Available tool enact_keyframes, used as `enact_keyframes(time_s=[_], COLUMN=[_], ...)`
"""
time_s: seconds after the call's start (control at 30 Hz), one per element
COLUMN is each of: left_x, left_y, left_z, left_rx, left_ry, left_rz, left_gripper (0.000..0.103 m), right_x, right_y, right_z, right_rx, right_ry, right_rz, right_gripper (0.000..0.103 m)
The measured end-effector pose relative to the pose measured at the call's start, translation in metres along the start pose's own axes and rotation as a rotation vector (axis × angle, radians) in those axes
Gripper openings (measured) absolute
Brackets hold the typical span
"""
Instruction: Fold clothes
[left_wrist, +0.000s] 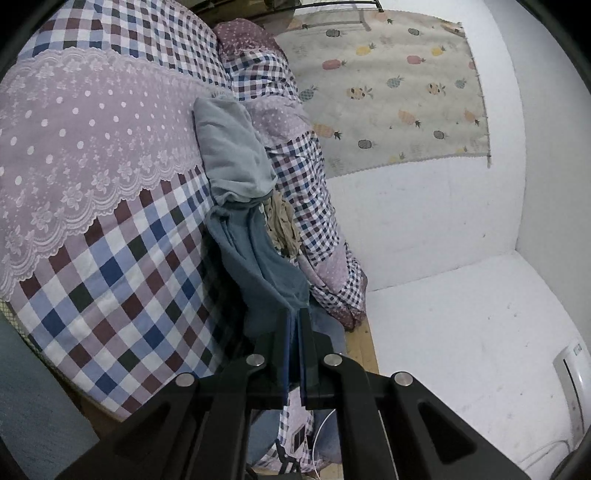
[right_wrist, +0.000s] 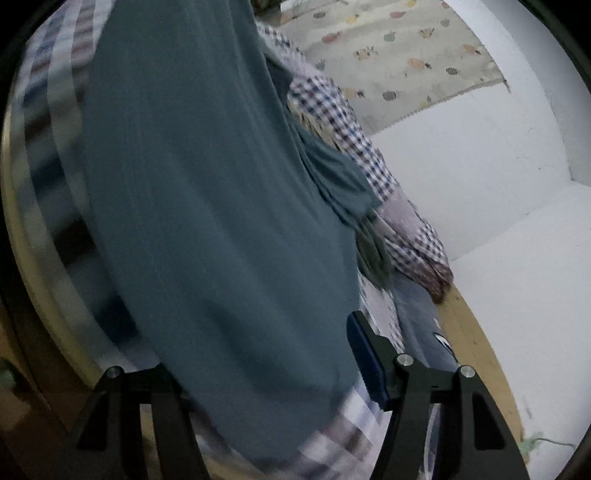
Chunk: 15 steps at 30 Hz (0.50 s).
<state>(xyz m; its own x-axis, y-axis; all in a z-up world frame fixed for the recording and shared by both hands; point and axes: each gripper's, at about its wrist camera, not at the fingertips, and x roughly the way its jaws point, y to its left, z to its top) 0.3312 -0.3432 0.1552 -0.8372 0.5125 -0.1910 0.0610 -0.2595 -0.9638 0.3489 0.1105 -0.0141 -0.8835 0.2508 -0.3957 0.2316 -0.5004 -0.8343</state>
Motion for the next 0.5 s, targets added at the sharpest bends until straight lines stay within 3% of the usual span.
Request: enact_keyframes(time_s=[0.07,0.13,0.17,0.23,0.37,0.5], left_x=[0.0,0.002,0.002,0.004,0.007,0.004], left_y=[0.002,0.005,0.007,0.009,0.015,0.012], left_z=[0.0,0.0,0.0,-0.001,-0.005,-0.007], left_rx=[-0.002,-0.006,-0.008,-0.003,-0.006,0.014], left_ry=[0.003,0.004,0.006,0.01,0.015,0.014], left_rz=[0.004,0.014,0.019,0.036,0.065,0.084], left_gripper=[0.002,0.002,0.002,0.002,0.002,0.002], right_x=[0.004,0.007,0.008,0.005,-0.012,-0.038], right_y=[-0.005,-0.007,-0.007,-0.01,-0.022,-0.061], right_z=[-0.016,-0.027,-0.03,-0.037,-0.04,-0.038], right_rx=[-0.022,-0.051,-0.064,-0.076,-0.06,0.023], right_ry=[0.03,0.055,0.062,0.065,0.046,0.02], right_rz=[0.001,0.007,0.01,0.023,0.053,0.069], right_gripper=[0.06,0.039,0.033,0.0,0.002,0.0])
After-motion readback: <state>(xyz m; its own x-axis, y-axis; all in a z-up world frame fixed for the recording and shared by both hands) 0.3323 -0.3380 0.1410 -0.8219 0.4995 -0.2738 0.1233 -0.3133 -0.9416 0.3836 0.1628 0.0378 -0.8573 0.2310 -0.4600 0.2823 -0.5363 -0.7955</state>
